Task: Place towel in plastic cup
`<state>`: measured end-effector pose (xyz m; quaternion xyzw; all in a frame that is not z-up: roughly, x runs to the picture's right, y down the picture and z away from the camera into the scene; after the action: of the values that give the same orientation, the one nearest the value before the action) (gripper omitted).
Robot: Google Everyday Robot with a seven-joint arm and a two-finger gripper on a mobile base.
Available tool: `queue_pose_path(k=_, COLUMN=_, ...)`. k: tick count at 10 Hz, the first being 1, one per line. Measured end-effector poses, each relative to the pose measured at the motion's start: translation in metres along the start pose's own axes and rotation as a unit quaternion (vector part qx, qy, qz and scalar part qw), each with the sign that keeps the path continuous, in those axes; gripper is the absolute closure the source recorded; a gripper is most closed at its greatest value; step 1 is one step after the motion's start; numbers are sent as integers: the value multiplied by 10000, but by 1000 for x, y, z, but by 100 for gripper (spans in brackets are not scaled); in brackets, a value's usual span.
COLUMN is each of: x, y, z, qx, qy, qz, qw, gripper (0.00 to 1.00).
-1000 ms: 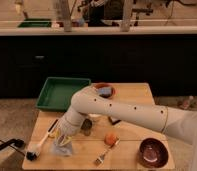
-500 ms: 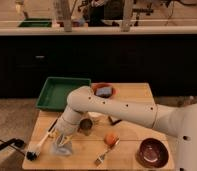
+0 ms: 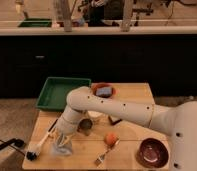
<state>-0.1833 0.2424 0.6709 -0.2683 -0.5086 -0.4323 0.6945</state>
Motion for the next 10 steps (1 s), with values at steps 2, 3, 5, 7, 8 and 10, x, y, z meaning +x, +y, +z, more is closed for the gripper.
queue_pose_path(k=2, x=4, y=3, z=0, qx=4, qy=-43, qz=92, qw=9999, gripper=84)
queue_pose_path(k=3, x=6, y=4, z=1, qx=-4, qy=-71, qz=151, qw=9999, gripper=73)
queue_pose_path(k=5, x=9, y=6, z=3, qx=-10, qy=-115, qz=237, qw=9997, gripper=55)
queue_pose_path(k=7, x=12, y=9, z=4, qx=3, qy=-166, qz=311, qw=9994, gripper=31)
queue_pose_path(k=8, x=13, y=9, z=4, qx=7, qy=-180, qz=325, qw=9993, gripper=24)
queue_pose_path(k=10, x=13, y=10, z=5, qx=24, qy=-213, qz=355, qw=9991, gripper=20)
